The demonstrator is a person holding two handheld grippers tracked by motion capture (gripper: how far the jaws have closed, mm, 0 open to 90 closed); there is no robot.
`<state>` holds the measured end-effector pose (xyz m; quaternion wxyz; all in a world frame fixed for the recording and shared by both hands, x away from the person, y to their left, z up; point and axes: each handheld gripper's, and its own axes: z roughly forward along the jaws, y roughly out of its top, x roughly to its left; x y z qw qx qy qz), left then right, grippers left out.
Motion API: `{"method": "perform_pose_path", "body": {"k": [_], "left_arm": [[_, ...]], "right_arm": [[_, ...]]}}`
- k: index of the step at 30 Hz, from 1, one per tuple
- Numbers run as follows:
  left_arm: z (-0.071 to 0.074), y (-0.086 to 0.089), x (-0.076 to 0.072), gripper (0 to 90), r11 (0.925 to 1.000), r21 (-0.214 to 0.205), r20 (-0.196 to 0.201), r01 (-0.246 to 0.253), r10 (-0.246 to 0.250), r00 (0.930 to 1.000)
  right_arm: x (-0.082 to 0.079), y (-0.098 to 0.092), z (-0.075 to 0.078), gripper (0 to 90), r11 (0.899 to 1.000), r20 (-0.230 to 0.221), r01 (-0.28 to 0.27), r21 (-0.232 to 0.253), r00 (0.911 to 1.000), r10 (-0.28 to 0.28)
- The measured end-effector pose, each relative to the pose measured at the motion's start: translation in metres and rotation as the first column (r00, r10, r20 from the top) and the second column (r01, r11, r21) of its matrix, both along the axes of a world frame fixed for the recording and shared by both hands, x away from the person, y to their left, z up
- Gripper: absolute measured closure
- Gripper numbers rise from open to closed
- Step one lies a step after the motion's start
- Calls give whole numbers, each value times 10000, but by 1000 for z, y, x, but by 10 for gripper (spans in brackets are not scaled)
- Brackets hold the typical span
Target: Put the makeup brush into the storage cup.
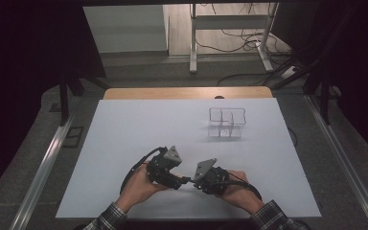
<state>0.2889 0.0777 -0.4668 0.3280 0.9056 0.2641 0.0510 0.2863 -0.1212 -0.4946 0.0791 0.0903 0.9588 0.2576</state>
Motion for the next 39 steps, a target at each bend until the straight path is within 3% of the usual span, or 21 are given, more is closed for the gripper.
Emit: {"method": "perform_pose_path", "body": {"k": [7, 14, 22, 29, 35, 36, 39], "left_arm": [[0, 7, 1, 90, 9994, -91, 65, -331, 332, 9994], [1, 18, 1, 35, 9975, -199, 78, -674, 675, 9977], [-1, 32, 2, 21, 9924, -291, 219, -1197, 1204, 9925], [-8, 46, 5, 61, 9873, -820, 41, -1361, 1369, 9906], [-11, 58, 11, 62, 9719, -1609, -236, -1720, 1704, 9851], [-12, 59, 11, 58, 9652, -1802, -321, -1896, 1869, 9819], [-11, 60, 13, 39, 9566, -1939, -712, -2174, 2073, 9757]], "right_arm": [[3, -4, 1, 840, 9990, -272, 453, 18, 9986, -452], [5, -7, 3, 841, 9962, -364, 862, 76, 9956, -859], [9, -13, 6, 840, 9907, -342, 1330, 276, 9907, -1320], [12, -21, 11, 840, 9781, -252, 1921, 800, 9813, -1907], [12, -25, 16, 840, 9612, -66, 2352, 1443, 9716, -2367], [12, -25, 16, 840, 9588, -48, 2401, 1520, 9702, -2422], [11, -25, 17, 840, 9514, 37, 2494, 1805, 9671, -2542]]}}
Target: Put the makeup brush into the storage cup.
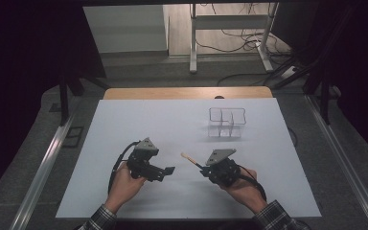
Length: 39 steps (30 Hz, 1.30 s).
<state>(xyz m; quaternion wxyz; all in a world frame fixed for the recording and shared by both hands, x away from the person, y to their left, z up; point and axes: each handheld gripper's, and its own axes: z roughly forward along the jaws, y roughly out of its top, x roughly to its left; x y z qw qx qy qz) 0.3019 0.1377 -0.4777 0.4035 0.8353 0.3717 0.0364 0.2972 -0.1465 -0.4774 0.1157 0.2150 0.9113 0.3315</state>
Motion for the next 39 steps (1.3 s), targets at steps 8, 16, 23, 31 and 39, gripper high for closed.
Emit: {"method": "perform_pose_path", "body": {"k": [8, 16, 23, 31, 39], "left_arm": [[7, -5, 1, 19, 9932, -1105, -485, 371, -427, 9979], [12, -16, -2, 185, 9849, -1520, -461, 832, -911, 9948], [10, -20, 0, 421, 9694, -2083, -917, 1296, -1513, 9842], [4, -13, 5, 689, 9363, -3325, -1636, 1133, -1756, 9708], [9, -15, 1, 830, 9465, -2942, -1477, 1328, -1823, 9721]], "right_arm": [[-8, 7, 2, 839, 9970, 730, 8, 769, 9973, -65], [-18, 19, -1, 838, 9928, 1223, -290, 1162, 9924, 146], [-22, 24, -3, 836, 9894, 1092, -505, 1359, 9934, 357], [-24, 27, -6, 835, 9893, 922, -810, 1214, 9933, 700], [-21, 28, -7, 507, 9936, 641, -593, 965, 9965, 532]]}}
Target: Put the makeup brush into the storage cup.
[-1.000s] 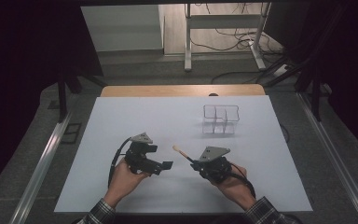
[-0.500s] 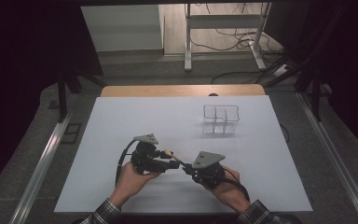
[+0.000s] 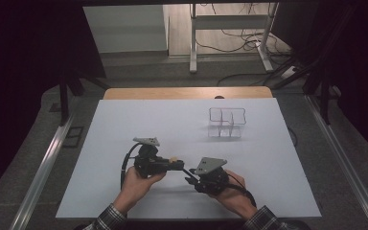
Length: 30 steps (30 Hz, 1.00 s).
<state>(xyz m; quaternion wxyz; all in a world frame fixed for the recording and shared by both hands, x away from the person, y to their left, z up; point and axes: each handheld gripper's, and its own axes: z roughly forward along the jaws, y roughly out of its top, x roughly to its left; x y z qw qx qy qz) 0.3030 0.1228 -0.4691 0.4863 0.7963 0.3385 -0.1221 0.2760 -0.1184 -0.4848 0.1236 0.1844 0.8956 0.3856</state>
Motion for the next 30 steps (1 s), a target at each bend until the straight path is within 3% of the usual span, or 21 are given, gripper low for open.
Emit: {"method": "perform_pose_path", "body": {"k": [4, 7, 9, 13, 18, 22, 26, 30], "left_arm": [[4, -2, -2, 830, 9988, 450, 334, -188, 173, 9993], [7, -7, -5, 830, 9952, 963, 677, -170, 105, 9976], [8, -11, -7, 829, 9923, 1232, 854, -77, -29, 9963], [10, -16, -10, 829, 9900, 1413, 1015, 5, -150, 9947], [12, -19, -11, 829, 9915, 1299, 1005, 80, -212, 9947], [12, -16, -10, 808, 9974, 722, 1045, 12, -88, 9945], [14, -13, -10, 516, 9978, 534, 1413, -402, 323, 9894], [16, -11, -12, 285, 9949, 786, 1983, -625, 459, 9791]], "right_arm": [[9, -6, 4, 313, 9989, -863, 183, 427, 9962, -145], [10, -6, 4, 280, 9985, -1201, 234, 494, 9926, -173], [9, -3, 4, 296, 9988, -1119, 154, 461, 9937, -102], [3, 2, 5, 459, 9997, -693, 1, 248, 9976, 16], [0, 2, 8, 800, 9998, -388, -118, 162, 9992, 125], [-3, 1, 13, 840, 9995, -7, -305, 102, 9995, 305], [-4, -1, 18, 841, 9994, -12, -253, 252, 9997, 253], [1, -6, 19, 841, 9990, -215, -123, 435, 9997, 133]]}}
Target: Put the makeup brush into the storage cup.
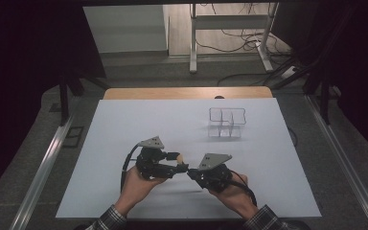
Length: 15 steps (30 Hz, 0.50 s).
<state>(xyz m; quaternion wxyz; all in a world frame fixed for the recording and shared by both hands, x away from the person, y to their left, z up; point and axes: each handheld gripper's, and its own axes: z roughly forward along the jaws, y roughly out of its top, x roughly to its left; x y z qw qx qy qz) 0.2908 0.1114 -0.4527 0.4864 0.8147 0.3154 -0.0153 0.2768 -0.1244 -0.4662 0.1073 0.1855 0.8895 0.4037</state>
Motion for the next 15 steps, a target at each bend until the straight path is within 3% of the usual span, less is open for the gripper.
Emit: {"method": "perform_pose_path", "body": {"k": [7, 12, 15], "left_arm": [[-2, 1, -5, 92, 9938, 1068, 736, -304, 226, 9970], [-6, 3, -7, 39, 9872, 1552, 834, -379, 251, 9962], [-8, 7, -7, 30, 9853, 1640, 934, -483, 332, 9951]], "right_arm": [[2, -6, 4, 840, 9997, -39, 123, 216, 9999, -122], [5, -11, 7, 840, 9987, -167, 254, 450, 9996, -247], [7, -15, 8, 840, 9977, -241, 333, 590, 9992, -320]]}}
